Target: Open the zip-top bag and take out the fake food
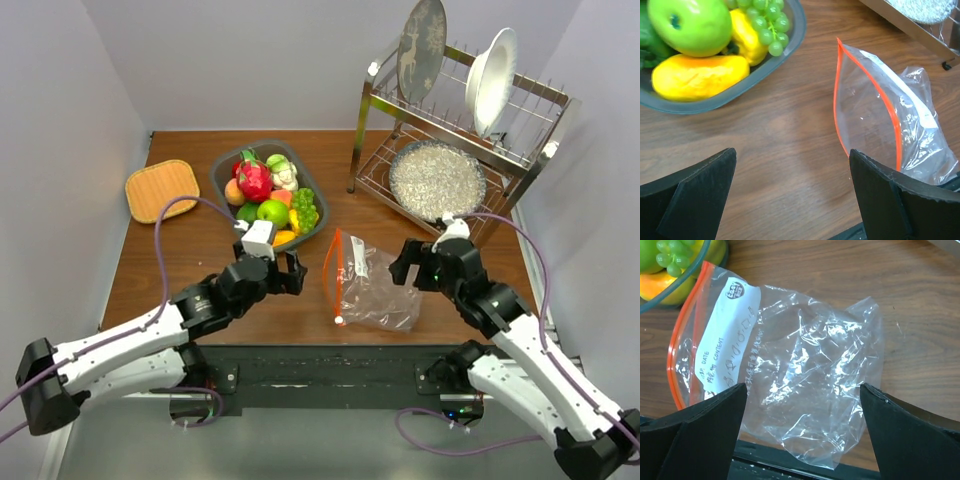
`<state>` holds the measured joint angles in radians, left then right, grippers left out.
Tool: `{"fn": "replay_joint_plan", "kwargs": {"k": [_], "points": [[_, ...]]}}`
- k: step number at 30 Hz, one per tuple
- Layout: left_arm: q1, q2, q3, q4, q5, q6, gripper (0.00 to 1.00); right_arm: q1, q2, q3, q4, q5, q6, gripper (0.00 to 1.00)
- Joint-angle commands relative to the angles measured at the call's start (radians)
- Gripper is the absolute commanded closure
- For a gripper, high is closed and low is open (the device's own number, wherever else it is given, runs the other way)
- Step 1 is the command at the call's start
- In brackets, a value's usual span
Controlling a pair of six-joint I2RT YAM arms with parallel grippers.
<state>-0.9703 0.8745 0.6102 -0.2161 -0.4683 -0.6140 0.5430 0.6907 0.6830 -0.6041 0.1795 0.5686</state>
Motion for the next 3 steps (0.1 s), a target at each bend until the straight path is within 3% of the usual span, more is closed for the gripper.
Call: {"fn": "replay_joint_plan", "kwargs": {"k": [1, 3], "points": [[-0.001, -0.045, -0.006, 0.011, -0.079, -0.007, 0.00, 0.002, -0.019, -0.010, -0.019, -0.006, 0.022, 0.01], [-0.002, -0.046, -0.003, 0.029, -0.095, 0.026, 0.00, 0.000, -0.017, -0.005, -0.029, 0.008, 0.020, 0.01]]}}
